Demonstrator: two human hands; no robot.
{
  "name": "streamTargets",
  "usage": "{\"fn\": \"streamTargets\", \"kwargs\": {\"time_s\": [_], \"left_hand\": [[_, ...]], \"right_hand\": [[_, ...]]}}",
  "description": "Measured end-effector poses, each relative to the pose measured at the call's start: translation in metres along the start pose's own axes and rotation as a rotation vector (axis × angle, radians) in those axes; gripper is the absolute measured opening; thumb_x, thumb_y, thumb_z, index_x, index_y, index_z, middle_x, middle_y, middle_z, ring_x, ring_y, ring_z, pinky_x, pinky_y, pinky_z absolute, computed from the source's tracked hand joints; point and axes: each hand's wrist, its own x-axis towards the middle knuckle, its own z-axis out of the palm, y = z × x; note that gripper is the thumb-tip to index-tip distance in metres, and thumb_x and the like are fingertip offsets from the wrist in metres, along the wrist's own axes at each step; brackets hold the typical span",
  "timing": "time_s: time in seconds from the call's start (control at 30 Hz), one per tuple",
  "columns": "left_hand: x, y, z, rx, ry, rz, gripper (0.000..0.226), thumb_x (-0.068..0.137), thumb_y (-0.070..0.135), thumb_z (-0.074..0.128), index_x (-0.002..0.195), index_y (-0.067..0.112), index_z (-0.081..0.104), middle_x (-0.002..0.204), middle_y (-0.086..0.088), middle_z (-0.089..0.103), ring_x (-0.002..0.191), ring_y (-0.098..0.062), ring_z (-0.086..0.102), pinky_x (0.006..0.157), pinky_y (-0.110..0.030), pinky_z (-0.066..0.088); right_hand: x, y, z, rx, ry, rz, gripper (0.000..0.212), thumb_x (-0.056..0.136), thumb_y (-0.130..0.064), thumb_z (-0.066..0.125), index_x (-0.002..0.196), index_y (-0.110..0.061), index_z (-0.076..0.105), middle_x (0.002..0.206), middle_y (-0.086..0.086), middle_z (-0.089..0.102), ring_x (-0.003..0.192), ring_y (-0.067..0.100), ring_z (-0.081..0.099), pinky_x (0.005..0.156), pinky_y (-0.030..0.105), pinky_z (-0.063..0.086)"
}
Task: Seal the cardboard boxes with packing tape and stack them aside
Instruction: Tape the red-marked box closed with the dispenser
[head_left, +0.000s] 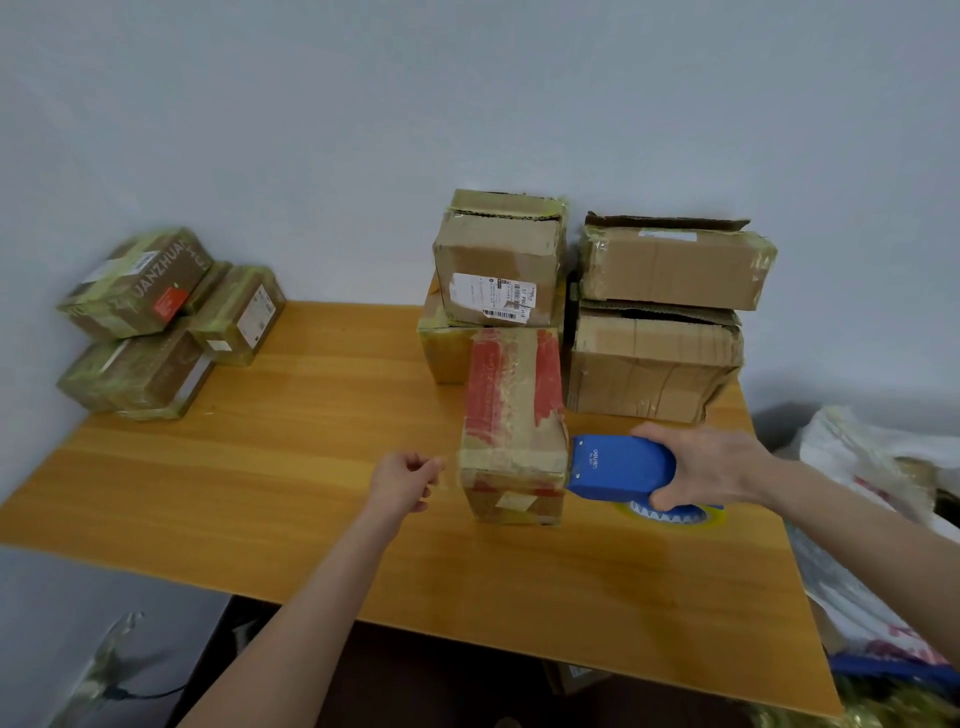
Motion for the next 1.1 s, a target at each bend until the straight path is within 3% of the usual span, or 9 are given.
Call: {"fn": "streamTargets", "kwargs": {"time_s": [0.2,0.3,0.43,0.57,0.67,0.77,0.9,1.0,1.1], "left_hand": [[0.005,-0.004,0.017,0.101,-0.004,0.031,0.022,0.097,0.029,0.054,0.086,0.012,0.062,0.087,-0.007,0.066,0.067,-0.017,0.054,0.057,-0.03,0.051],[0.011,-0.004,0.017,0.19,-0.006,0.04,0.027,0.097,0.031,0.053,0.114,0.013,0.062,0.096,-0.008,0.063,0.069,-0.016,0.053,0.054,-0.029,0.051],[0.014,-0.011,0.007,0.425,0.05,-0.013,0.062,0.095,0.034,0.057,0.149,0.018,0.031,0.141,-0.011,0.041,0.092,-0.023,0.057,0.057,-0.03,0.053],[-0.012,-0.004,0.019,0.516,0.318,0.689,0.03,0.095,0.018,0.052,0.123,0.012,0.062,0.121,-0.006,0.058,0.106,-0.021,0.059,0.085,-0.027,0.049],[-0.042,0.017,0.048,0.648,0.146,1.032,0.042,0.095,0.029,0.038,0.128,0.013,0.059,0.132,-0.001,0.058,0.124,-0.018,0.052,0.106,-0.033,0.041],[-0.049,0.025,0.07,0.939,-0.101,0.931,0.065,0.089,0.047,0.006,0.149,0.024,0.011,0.155,0.007,0.007,0.145,-0.01,0.004,0.121,-0.036,0.003],[-0.04,0.02,0.072,1.12,-0.125,0.895,0.059,0.096,0.041,0.015,0.146,0.028,-0.012,0.156,0.007,-0.012,0.146,-0.01,-0.011,0.121,-0.038,-0.002],[-0.036,0.015,0.073,1.16,-0.127,0.891,0.065,0.099,0.035,0.029,0.147,0.026,-0.013,0.157,0.006,-0.013,0.146,-0.011,-0.012,0.121,-0.038,-0.001],[-0.031,0.011,0.072,1.124,-0.087,0.948,0.066,0.09,0.036,0.027,0.152,0.022,0.008,0.159,0.001,0.011,0.146,-0.014,0.011,0.119,-0.04,0.015]], "right_hand": [[0.006,-0.002,0.011,0.089,-0.035,0.009,0.064,0.07,-0.053,0.066,0.126,-0.043,0.035,0.097,-0.013,0.057,0.089,0.016,0.057,0.077,0.038,0.054],[0.009,-0.003,0.014,0.091,-0.023,0.001,0.063,0.069,-0.054,0.065,0.123,-0.043,0.036,0.092,-0.014,0.056,0.087,0.016,0.057,0.077,0.039,0.054],[0.008,-0.002,0.018,0.062,-0.001,-0.011,0.065,0.071,-0.059,0.065,0.126,-0.042,0.035,0.095,-0.014,0.056,0.086,0.015,0.055,0.079,0.038,0.054],[0.006,0.005,0.02,0.154,0.029,-0.053,0.085,0.069,-0.067,0.069,0.138,-0.041,0.025,0.11,-0.012,0.055,0.094,0.013,0.055,0.083,0.034,0.052],[0.003,0.011,0.018,0.21,0.084,-0.105,0.086,0.071,-0.064,0.072,0.14,-0.041,0.026,0.116,-0.013,0.054,0.097,0.01,0.055,0.083,0.029,0.052],[0.0,0.014,0.016,0.165,0.123,-0.136,0.081,0.074,-0.063,0.07,0.142,-0.044,0.029,0.117,-0.015,0.055,0.096,0.008,0.053,0.081,0.026,0.051],[-0.001,0.022,0.018,0.128,0.095,-0.136,0.081,0.079,-0.057,0.067,0.145,-0.05,0.021,0.107,-0.017,0.051,0.091,0.008,0.051,0.073,0.024,0.047],[-0.003,0.032,0.022,0.221,0.077,-0.145,0.082,0.079,-0.05,0.069,0.143,-0.055,0.018,0.111,-0.016,0.053,0.094,0.009,0.053,0.077,0.025,0.049],[-0.008,0.047,0.024,0.301,0.063,-0.171,0.08,0.078,-0.045,0.072,0.133,-0.062,0.015,0.109,-0.023,0.052,0.093,0.007,0.054,0.077,0.022,0.048]]}}
